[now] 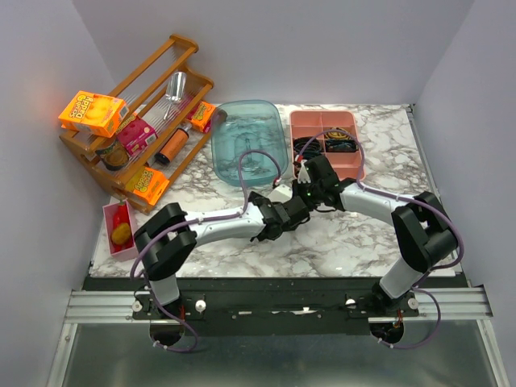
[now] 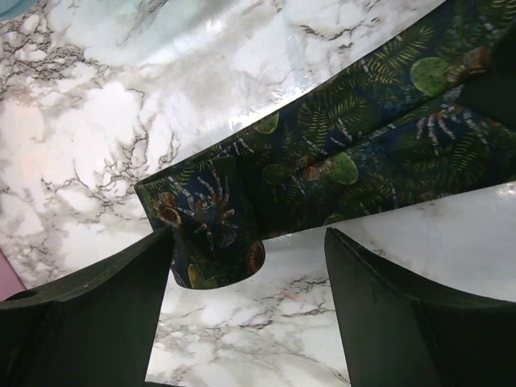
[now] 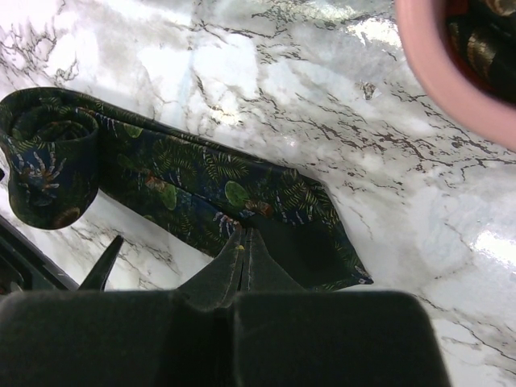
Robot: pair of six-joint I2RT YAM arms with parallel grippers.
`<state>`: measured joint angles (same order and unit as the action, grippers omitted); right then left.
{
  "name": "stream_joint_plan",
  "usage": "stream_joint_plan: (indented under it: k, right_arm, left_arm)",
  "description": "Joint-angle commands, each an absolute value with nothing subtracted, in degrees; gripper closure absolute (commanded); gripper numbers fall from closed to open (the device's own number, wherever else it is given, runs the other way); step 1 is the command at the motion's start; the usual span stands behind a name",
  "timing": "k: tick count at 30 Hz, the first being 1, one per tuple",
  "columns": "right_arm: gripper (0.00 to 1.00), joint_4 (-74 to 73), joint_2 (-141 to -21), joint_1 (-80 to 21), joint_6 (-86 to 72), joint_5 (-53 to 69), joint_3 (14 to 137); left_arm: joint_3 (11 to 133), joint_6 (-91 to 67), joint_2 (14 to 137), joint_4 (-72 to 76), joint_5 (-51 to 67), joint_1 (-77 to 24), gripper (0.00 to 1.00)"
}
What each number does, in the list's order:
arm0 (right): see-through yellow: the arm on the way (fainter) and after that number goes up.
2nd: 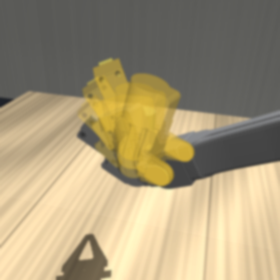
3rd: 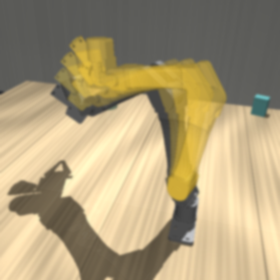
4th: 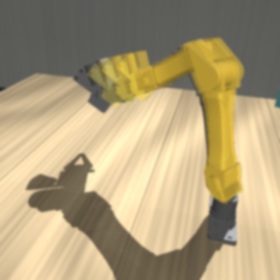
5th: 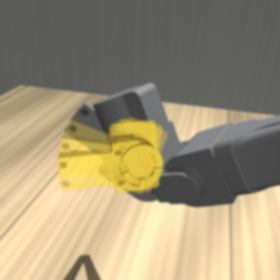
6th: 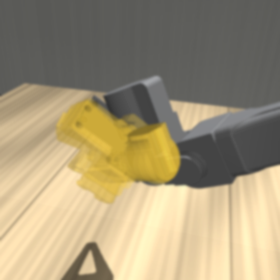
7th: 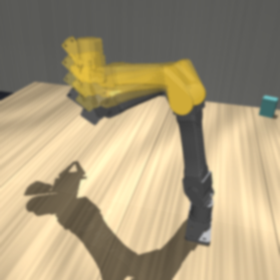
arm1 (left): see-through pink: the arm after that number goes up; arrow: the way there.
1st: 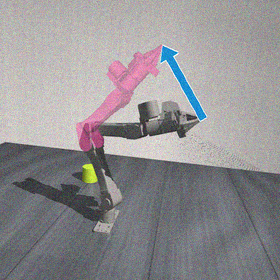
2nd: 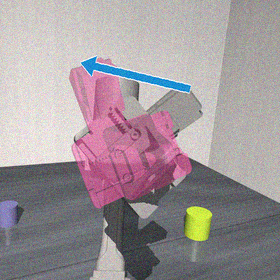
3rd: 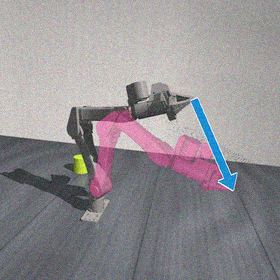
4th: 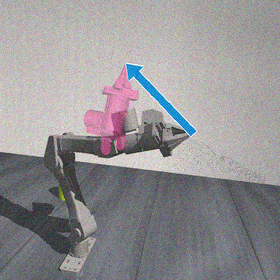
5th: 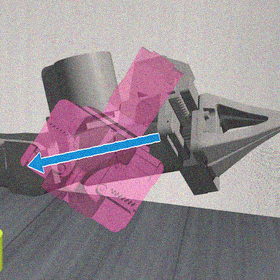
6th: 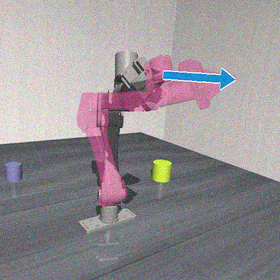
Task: Roll the ties
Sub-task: Roll the tie at the center of the board.
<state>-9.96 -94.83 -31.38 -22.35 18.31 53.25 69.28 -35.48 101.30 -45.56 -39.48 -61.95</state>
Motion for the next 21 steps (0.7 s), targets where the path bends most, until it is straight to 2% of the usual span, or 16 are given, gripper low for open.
stream_joint_plan:
  k: [1, 9, 17, 21]
  right_arm:
    - [0.99, -10.5, -93.6, -31.0, -20.8, 20.6, 53.6]
    - [0.99, -11.9, -94.5, -34.8, -19.3, 23.6, 59.4]
    - [0.99, -14.2, -99.2, -42.4, -18.5, 23.4, 68.1]
    - [0.99, -15.1, -102.4, -46.5, -18.3, 23.0, 72.1]
  left_arm:
    - [67.6, -35.2, 96.3, -40.9, -36.3, -62.0, 0.11]
    - [58.7, -35.2, 82.2, -32.2, -27.3, -54.9, 0.07]
    - [43.9, -37.5, 63.1, -20.1, -5.5, -36.2, 0.01]
    - [38.0, -39.4, 58.3, -16.9, 3.0, -28.9, 0.01]
